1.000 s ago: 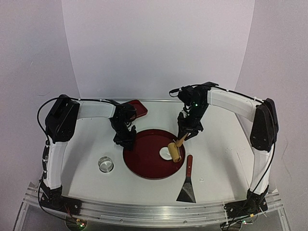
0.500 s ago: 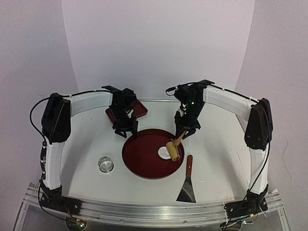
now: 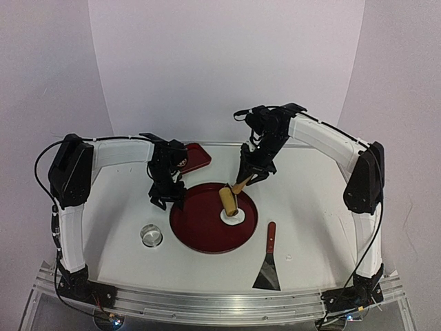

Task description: Roll out the dumpling wrappers from the dough

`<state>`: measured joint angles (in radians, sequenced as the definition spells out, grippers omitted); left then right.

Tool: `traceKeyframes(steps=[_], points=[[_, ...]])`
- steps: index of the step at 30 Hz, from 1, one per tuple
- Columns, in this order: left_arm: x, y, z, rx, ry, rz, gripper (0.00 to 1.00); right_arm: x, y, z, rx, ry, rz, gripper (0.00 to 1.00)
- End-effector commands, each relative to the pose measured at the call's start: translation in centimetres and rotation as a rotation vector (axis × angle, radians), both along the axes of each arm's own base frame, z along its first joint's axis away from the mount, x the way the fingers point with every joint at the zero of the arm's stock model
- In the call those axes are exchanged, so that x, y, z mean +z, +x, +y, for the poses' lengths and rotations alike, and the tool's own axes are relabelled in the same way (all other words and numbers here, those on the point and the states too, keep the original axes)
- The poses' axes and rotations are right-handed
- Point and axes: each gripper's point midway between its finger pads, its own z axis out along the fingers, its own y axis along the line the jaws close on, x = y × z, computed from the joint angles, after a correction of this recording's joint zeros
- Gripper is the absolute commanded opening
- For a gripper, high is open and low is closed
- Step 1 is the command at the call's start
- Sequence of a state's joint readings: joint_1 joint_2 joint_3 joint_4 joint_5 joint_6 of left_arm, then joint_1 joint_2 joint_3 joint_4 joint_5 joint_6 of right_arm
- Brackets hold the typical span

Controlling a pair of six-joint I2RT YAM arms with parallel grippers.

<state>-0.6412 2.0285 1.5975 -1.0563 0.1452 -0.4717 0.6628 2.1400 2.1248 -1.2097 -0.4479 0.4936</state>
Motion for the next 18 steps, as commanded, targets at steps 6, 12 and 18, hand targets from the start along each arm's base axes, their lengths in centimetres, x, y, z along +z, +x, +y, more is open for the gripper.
traceKeyframes(steps=[6,12,18], points=[[-0.8,0.7,-0.4,0.007,-0.033,-0.04,0.53,1.2,0.3,-0.8,-0.032,-0.034,-0.057,0.0],[-1.7,0.7,-0.5,0.008,-0.029,-0.027,0.43,-0.6,0.8,-1.2,-0.038,-0.099,-0.038,0.0],[-2.2,0.7,-0.6,0.013,-0.03,-0.025,0.35,-2.8,-0.7,-0.6,0.011,-0.126,0.013,0.0]])
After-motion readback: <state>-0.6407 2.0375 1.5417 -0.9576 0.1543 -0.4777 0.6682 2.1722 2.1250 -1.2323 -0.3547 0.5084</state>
